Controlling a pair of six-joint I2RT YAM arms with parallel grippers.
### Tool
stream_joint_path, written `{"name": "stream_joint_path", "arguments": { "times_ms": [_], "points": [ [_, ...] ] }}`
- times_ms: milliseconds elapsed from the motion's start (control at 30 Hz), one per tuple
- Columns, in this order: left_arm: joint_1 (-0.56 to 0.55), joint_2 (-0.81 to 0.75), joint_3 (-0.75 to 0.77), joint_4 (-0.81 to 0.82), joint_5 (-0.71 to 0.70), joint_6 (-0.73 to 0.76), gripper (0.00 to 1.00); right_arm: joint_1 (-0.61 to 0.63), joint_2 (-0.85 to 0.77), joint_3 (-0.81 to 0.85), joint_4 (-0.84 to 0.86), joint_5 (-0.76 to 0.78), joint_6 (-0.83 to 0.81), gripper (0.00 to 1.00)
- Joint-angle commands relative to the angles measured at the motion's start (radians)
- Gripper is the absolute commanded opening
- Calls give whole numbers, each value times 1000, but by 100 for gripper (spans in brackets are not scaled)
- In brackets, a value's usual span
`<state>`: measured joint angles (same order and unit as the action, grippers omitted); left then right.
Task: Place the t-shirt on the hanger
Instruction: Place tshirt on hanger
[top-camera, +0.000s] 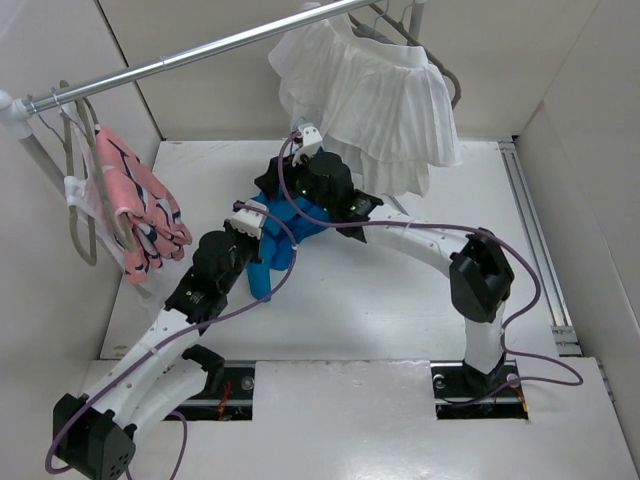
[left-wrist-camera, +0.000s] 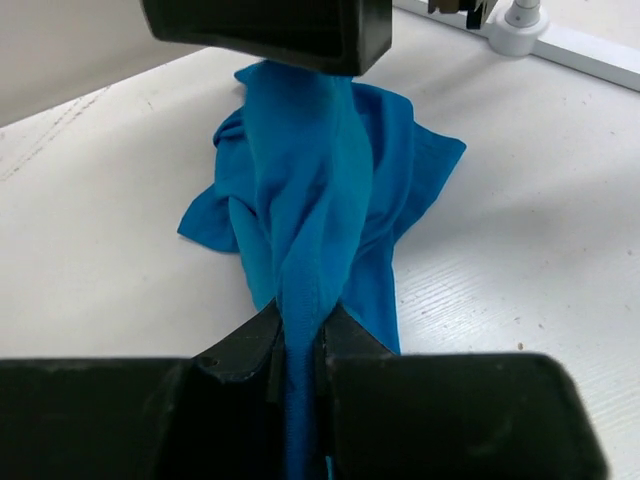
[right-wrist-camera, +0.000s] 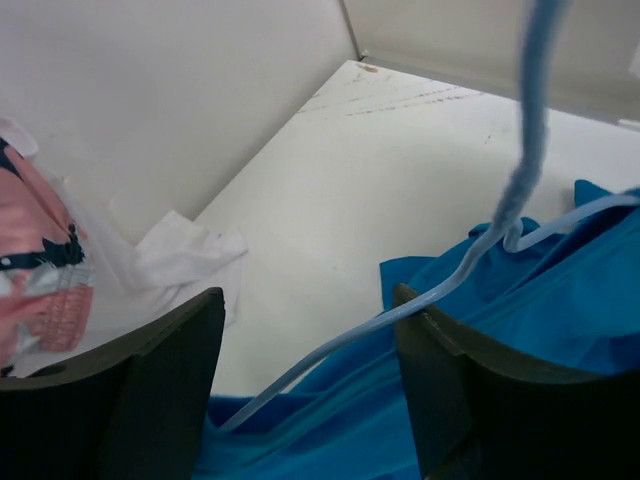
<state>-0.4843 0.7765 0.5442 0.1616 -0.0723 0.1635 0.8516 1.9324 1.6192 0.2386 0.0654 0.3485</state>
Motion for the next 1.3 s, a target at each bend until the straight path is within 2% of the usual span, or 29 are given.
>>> {"name": "stream_joint_path", "arguments": {
  "times_ms": [0, 33, 133, 167, 400, 667, 833, 967, 1100, 1267],
  "points": [
    [-4, -13, 54, 42, 0, -53, 0, -14, -59, -12, 25, -68, -55, 74],
    [-4, -13, 54, 42, 0, -53, 0, -14, -68, -27, 25, -68, -55, 83],
    [6, -13, 54, 42, -11, -74, 0, -23, -78, -39, 25, -78, -89, 92],
    [6, -13, 54, 42, -11, -74, 0, -23, -78, -39, 25, -88, -120, 100],
    [35, -31, 63, 33, -11, -105, 0, -52, -87, -4, -27, -133, -226, 100],
    [53, -89, 74, 12, -41, -173, 0, -74, -87, 16, -27, -282, -304, 100],
    [53, -138, 56, 12, -50, -164, 0, -83, -76, 16, -27, -312, -313, 100],
    [53, -206, 37, 56, -63, -125, 0, -83, -128, -7, -27, -297, -377, 100],
    [53, -226, 17, 70, -54, -104, 0, -94, -151, -50, -27, -274, -359, 100],
    [53, -235, -42, 61, 12, -90, 0, -94, -63, -18, -27, -360, -220, 100]
  ]
}}
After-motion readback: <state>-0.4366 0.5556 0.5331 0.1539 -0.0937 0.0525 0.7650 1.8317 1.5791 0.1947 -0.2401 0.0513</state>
